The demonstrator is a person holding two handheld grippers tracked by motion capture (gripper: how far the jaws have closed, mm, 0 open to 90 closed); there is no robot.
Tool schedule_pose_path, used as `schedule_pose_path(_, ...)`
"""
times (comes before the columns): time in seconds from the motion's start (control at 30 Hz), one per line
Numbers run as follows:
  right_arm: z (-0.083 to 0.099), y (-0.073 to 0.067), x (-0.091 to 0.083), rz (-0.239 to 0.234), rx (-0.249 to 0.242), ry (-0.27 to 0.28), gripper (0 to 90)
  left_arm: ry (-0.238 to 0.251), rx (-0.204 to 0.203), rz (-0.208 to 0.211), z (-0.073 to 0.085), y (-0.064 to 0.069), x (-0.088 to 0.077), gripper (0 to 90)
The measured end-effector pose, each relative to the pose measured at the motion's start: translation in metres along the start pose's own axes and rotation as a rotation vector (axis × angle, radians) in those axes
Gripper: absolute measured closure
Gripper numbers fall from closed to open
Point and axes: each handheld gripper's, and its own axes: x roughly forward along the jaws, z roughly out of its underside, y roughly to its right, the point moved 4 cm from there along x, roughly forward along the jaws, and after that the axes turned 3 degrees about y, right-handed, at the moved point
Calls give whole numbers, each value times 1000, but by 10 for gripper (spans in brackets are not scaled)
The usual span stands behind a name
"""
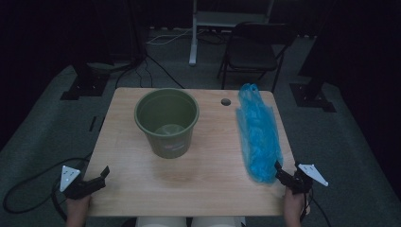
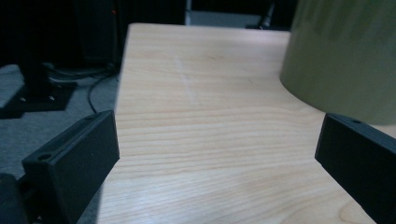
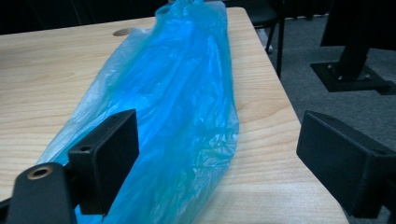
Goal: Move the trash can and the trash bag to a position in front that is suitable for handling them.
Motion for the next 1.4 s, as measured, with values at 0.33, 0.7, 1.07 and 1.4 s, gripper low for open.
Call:
schedule_pose_path(0.33,-18,-11,8,-23,-5,-24,125,-37,-28,56,-8,2,17,2)
schedule_pose_path(0.7,-57,-45,38,-103,3,-18,125,-67,-11,45,-14,-3,46,2)
schedule_pose_path(1.07,-63,-116,67,-268,12,-47,125,-70,25,70,-31,11,75,2)
schedule_pose_path(1.4,-68,-172,100,-332,-84,-86,126,-60,16,76,-46,16,96,2)
